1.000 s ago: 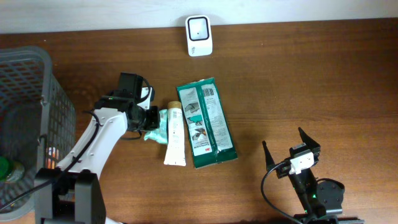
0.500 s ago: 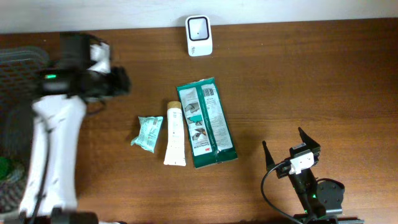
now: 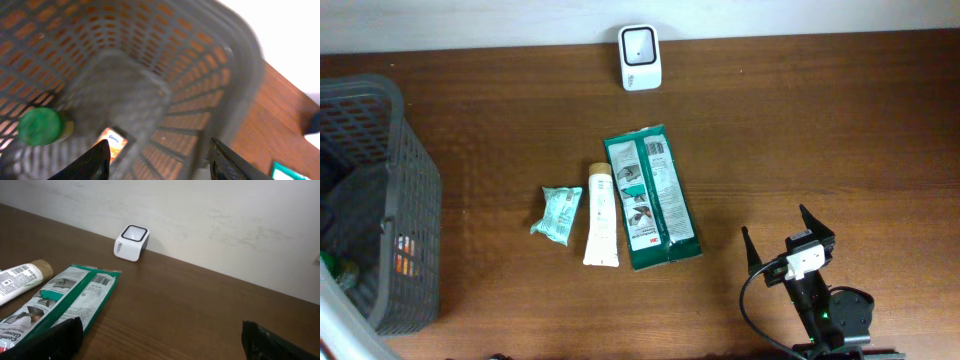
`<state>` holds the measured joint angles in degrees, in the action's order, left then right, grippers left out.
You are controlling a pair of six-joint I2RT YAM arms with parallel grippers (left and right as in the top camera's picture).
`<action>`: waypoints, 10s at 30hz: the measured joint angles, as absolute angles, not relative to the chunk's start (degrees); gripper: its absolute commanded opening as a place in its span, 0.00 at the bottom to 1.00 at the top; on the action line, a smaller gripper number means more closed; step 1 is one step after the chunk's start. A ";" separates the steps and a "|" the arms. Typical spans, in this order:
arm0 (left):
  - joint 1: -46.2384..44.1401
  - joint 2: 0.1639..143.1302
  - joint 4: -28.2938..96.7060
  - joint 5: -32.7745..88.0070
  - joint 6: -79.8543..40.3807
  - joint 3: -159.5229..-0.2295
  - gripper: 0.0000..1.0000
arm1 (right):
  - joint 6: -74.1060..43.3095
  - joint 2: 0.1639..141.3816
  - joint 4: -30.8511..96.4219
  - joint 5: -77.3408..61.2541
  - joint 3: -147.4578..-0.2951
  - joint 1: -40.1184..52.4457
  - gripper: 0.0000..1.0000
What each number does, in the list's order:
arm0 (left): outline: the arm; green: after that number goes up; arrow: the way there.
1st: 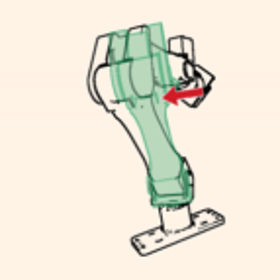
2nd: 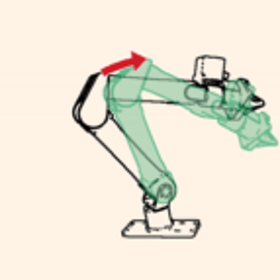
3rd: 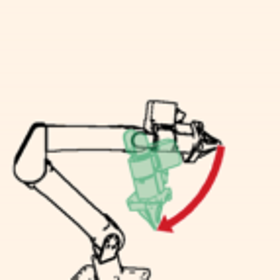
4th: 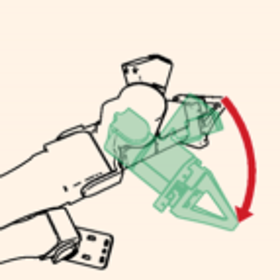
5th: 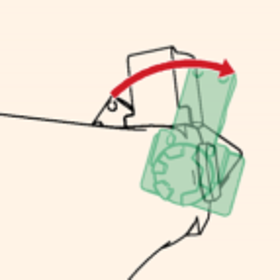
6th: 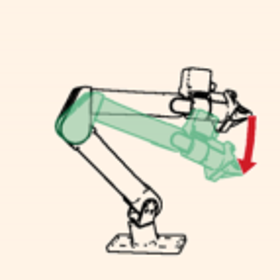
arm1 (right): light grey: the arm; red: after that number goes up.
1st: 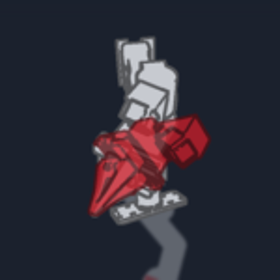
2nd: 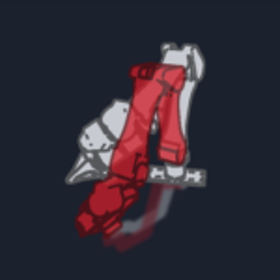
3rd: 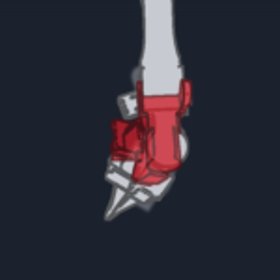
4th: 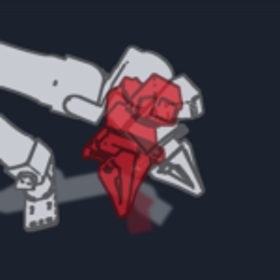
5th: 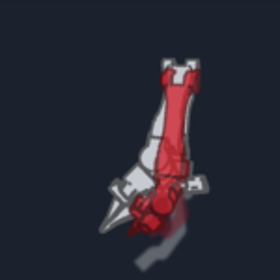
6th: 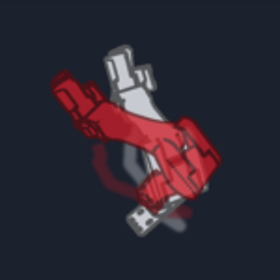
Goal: Scan the item barcode
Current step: 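Reach into the basket and grasp the small orange package, then carry the orange package right of the green packet and release, then reach into the basket and grasp the green-capped Knorr jar, then lift the green-capped jar out and set it above the white tube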
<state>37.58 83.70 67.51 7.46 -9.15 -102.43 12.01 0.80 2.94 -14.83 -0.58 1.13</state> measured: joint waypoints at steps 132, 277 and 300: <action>6.79 77.91 66.06 -10.79 -9.69 -109.95 0.75 | 12.01 0.80 2.94 -14.85 -0.58 1.13 0.98; -11.99 110.32 54.72 -3.62 -15.99 -96.20 0.54 | 11.99 0.80 2.94 -14.83 -0.58 1.13 0.98; -11.88 118.39 56.84 -3.64 -14.50 -102.91 0.94 | 12.03 0.80 2.94 -14.85 -0.58 1.13 0.98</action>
